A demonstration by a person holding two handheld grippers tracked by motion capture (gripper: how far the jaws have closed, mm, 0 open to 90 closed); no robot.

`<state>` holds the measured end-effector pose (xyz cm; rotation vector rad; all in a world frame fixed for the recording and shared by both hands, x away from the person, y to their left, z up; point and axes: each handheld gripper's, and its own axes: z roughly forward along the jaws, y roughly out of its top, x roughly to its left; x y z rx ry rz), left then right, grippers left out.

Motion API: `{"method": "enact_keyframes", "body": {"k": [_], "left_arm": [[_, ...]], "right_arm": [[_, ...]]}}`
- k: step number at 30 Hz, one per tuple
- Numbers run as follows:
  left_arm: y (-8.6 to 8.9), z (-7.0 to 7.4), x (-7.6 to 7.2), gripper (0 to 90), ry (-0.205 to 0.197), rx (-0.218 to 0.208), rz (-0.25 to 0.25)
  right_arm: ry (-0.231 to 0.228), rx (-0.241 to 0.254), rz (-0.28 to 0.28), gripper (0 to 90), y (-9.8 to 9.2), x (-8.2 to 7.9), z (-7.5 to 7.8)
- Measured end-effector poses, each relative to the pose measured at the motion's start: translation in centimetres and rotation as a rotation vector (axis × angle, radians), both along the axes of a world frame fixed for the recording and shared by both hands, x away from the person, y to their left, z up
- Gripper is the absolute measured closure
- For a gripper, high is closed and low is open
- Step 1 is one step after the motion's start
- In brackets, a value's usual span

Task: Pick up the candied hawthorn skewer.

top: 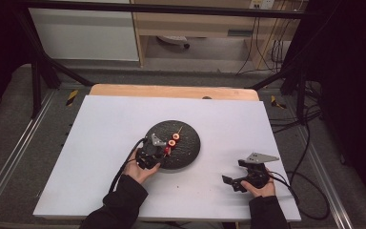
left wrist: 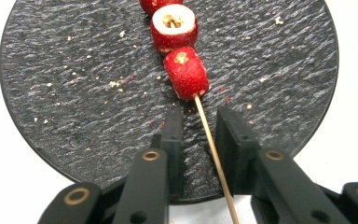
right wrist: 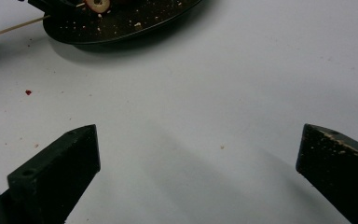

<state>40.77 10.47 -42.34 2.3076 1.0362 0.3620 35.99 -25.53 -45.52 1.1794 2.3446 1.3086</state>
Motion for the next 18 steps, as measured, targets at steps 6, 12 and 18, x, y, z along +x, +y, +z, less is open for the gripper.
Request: {"method": "enact_keyframes", "body": {"k": [6,12,18], "left_arm": [[-0.47,0.03,-0.09,80.8,-0.005,0.017,0.006],[-0.5,0.0,-0.24,84.2,-0.013,0.023,0.027],[-0.12,-0.05,-0.33,87.5,-0.012,0.007,0.035]], "right_arm": [[0.003,0.001,0.001,0.6,0.01,-0.02,0.04],[0.003,0.002,-0.001,0.6,0.04,-0.03,0.03],[0.007,0.002,-0.001,0.6,0.07,-0.05,0.01]]}}
